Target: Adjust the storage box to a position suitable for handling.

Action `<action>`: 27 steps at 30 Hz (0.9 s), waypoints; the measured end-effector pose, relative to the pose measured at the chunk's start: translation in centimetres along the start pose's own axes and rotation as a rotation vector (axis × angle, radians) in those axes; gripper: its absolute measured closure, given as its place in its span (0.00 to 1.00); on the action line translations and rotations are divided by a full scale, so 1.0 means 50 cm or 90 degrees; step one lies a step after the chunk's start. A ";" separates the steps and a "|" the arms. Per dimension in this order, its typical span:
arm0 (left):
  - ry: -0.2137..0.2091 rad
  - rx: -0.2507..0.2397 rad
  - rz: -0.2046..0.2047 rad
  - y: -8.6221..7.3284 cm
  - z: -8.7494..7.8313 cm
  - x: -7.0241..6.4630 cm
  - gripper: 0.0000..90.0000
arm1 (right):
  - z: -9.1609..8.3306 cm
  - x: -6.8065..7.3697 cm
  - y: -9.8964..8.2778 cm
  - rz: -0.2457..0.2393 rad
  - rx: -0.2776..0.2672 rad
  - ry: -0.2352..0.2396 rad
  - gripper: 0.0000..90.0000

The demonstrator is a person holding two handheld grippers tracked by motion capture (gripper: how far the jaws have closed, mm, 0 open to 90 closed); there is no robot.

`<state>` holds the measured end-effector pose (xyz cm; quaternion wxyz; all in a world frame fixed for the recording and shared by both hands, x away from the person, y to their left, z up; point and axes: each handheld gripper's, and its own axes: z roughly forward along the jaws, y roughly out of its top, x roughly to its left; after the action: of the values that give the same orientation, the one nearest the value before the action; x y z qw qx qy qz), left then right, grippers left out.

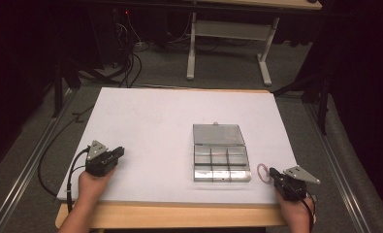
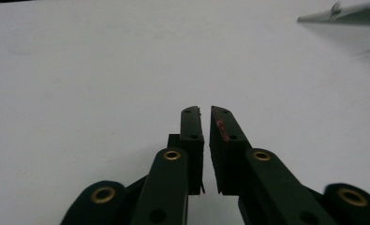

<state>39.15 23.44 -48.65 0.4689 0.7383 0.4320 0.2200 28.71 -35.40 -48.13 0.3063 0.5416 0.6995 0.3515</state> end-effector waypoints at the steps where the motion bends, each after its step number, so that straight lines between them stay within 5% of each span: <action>1: -0.002 -0.002 0.004 0.000 0.000 -0.001 0.81 | 0.002 0.001 0.003 0.000 0.006 0.001 0.97; 5: 0.007 -0.005 0.071 -0.003 -0.001 -0.022 0.72 | 0.010 0.002 0.016 0.007 0.043 0.001 0.92; 7: 0.015 -0.004 0.084 -0.003 -0.001 -0.027 0.67 | 0.016 0.002 0.023 0.006 0.064 -0.001 0.89; 15: -0.001 -0.007 0.046 -0.003 -0.001 -0.014 0.56 | 0.011 -0.001 0.054 0.018 0.116 0.012 0.77; 27: -0.004 0.028 0.075 0.001 0.009 -0.022 0.46 | 0.013 0.007 0.084 -0.008 0.214 0.029 0.65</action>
<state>38.89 22.29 -48.73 0.4401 0.7731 0.3914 0.2356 31.45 -34.26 -45.07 0.1977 0.5725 0.7586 0.2400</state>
